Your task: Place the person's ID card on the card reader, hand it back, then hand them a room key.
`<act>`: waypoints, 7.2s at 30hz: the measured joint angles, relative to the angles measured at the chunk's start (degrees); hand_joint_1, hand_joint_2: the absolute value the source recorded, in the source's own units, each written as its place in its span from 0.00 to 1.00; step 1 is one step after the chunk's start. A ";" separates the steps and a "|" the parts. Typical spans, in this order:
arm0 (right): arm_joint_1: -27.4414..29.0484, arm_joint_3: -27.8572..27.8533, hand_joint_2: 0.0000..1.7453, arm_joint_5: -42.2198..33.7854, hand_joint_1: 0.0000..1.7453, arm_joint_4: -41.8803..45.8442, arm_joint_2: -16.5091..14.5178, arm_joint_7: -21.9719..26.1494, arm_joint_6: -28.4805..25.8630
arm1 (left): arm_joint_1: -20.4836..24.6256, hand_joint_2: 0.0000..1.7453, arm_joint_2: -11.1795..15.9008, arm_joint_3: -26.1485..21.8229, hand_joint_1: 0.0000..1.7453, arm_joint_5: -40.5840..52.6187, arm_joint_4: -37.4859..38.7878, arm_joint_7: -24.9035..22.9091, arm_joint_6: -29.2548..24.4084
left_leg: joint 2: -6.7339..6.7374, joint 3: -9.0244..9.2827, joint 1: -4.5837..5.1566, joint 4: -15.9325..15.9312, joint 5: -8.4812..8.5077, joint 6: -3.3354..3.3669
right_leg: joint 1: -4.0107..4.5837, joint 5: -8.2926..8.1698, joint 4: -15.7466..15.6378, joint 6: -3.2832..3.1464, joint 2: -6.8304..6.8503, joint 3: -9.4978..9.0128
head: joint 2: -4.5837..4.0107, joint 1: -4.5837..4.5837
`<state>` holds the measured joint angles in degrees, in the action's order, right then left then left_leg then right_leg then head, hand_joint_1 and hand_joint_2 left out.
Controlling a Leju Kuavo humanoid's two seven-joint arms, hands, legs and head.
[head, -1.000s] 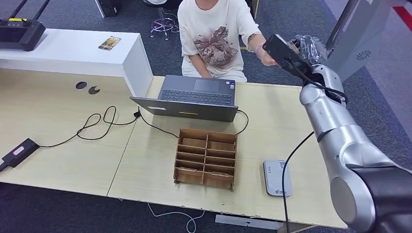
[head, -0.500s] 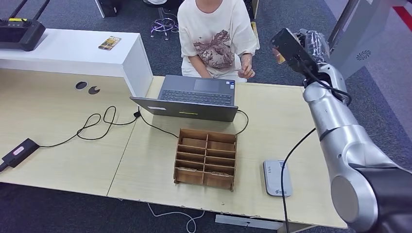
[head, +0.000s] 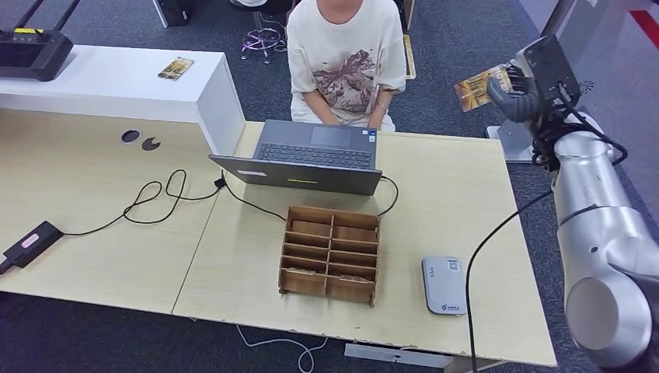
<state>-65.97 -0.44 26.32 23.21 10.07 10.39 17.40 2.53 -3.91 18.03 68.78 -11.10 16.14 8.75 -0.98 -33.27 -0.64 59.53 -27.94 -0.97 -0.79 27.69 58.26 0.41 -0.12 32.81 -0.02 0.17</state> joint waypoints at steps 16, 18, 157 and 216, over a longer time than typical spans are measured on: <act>34.98 -4.20 1.00 -31.76 1.00 20.74 15.13 4.60 8.32 | -1.07 0.00 0.29 0.87 0.00 -7.93 0.00 -0.20 -1.84 | -0.27 -0.20 -0.01 -0.05 -0.11 0.13 | 0.03 0.08 -0.08 0.08 0.25 0.05 | 0.00 0.03; 39.11 -4.22 1.00 -33.38 1.00 23.94 15.38 4.38 7.84 | -1.10 0.00 0.32 0.87 0.00 -8.19 0.00 -0.20 -2.07 | -0.22 -0.20 -0.02 -0.06 -0.12 0.13 | 0.03 0.08 -0.07 0.07 0.19 0.08 | 0.00 0.03; 52.62 15.78 1.00 -0.16 1.00 34.76 6.77 -6.87 -13.51 | -1.14 0.00 0.48 2.72 0.00 -8.20 0.00 -0.79 -1.61 | -0.12 -0.16 0.00 -0.08 -0.07 0.10 | 0.01 0.08 -0.03 0.06 0.16 0.07 | 0.00 0.02; 32.56 13.76 1.00 23.51 1.00 48.74 7.71 0.77 -28.69 | -0.77 0.00 1.01 6.93 0.00 -12.52 0.00 1.20 -1.65 | -0.10 -0.18 0.01 -0.08 0.01 0.11 | -0.01 0.02 0.01 0.05 0.09 0.08 | 0.00 0.02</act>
<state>-33.41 13.32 49.82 71.94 17.78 11.16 -11.29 1.76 -2.91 24.97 56.26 -11.10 17.34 7.10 -1.09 -33.45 -0.62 59.45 -27.92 -0.86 -0.80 27.71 58.27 0.46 -0.02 32.88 -0.02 0.19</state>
